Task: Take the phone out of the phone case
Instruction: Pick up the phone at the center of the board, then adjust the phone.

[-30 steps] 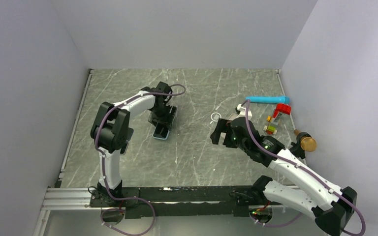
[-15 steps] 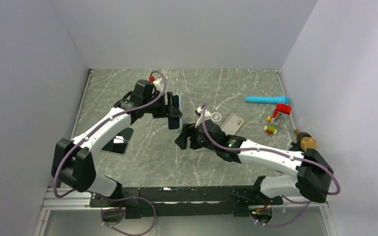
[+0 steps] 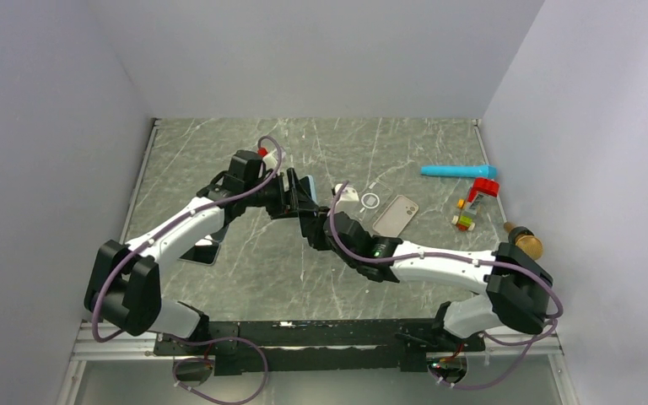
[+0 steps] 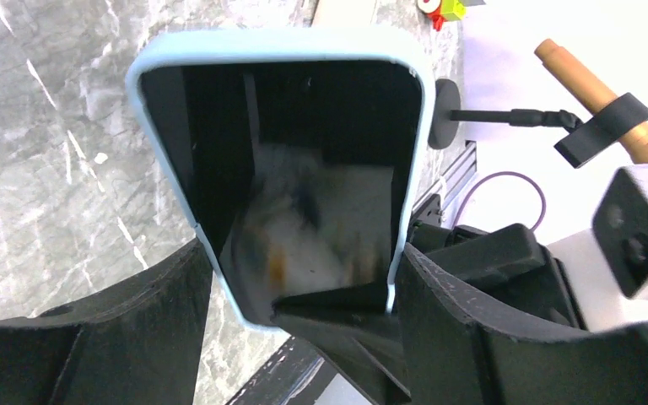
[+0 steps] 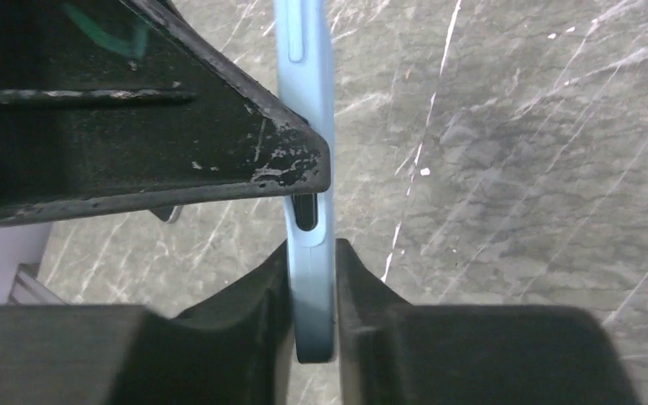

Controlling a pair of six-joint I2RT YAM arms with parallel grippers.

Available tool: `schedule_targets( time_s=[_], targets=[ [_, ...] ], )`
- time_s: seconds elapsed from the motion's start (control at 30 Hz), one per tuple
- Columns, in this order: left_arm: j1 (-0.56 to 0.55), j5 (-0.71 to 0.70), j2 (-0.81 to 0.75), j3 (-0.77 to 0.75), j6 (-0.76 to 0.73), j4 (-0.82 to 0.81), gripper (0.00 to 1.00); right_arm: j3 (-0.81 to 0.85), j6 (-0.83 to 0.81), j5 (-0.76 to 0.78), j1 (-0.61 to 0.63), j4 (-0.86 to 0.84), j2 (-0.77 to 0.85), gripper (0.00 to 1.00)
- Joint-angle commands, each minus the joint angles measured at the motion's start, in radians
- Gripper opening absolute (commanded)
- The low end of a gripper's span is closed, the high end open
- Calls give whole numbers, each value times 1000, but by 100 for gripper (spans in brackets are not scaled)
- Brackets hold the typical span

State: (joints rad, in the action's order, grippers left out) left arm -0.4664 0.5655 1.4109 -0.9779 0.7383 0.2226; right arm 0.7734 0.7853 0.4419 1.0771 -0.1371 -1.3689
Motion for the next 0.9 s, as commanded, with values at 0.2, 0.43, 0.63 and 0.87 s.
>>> schedule_targets(
  time_s=[0.2,0.43,0.63,0.87],
  targets=[
    [1,82,-87,-39,-43,-115,85,-100,13,-7,-17,-160,90,0],
    [26,59,-164,2,-98,-215,99,-286,0,-446,-170,-417,292,0],
    [43,134,-188,41,-96,-374,92,-301,47,-635,-259,-464,392,0],
    [44,270,-184,142,53,-716,82,-329,111,-735,-275,-630,386,0]
  ],
)
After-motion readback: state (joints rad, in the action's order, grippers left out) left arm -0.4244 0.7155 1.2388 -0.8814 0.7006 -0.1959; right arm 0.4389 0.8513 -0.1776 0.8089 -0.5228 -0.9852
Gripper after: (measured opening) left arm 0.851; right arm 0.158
